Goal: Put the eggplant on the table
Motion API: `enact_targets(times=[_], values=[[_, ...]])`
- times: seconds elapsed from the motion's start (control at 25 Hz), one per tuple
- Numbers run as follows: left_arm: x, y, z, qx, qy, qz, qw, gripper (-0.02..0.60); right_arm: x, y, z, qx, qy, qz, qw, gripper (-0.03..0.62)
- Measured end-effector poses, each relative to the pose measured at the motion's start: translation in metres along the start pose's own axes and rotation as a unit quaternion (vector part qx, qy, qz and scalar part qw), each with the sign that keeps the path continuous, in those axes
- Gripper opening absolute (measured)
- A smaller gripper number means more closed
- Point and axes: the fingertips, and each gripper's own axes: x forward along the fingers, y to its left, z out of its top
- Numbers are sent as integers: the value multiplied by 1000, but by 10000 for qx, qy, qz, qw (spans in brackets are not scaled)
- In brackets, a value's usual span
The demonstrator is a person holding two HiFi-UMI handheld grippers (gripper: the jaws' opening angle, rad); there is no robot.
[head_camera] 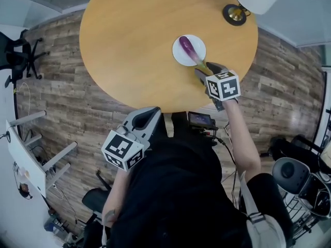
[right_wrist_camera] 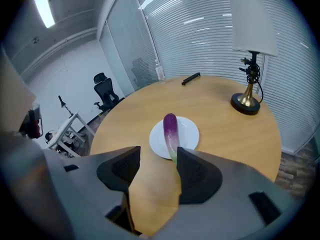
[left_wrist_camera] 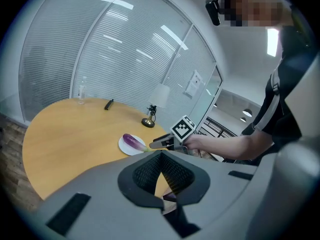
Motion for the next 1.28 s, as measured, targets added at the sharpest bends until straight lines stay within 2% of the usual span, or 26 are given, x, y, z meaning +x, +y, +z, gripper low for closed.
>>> enact_targets(times=[0.24,0.36,0.56,0.76,0.96,1.28], values=[[23,-17,9,204,-106,-213,9995,11,-46,16,-2,19,-428,176,9989,202],[32,-26,8,300,-117,-342,9989,11,-66,23,-8,-79,-602,154,9980,138],[48,-41,12,438,-158,-548,9974,11,-92,26,-28,80,-647,139,9978,47],[63,-55,20,598,-218,-773,9950,11,-120,35,-36,346,-964,182,9946,26],[70,-63,31,707,-261,-938,9927,11,-158,46,-20,466,-1559,319,9862,18],[78,-66,33,746,-218,-988,9921,11,-210,49,2,503,-2480,824,9639,17]])
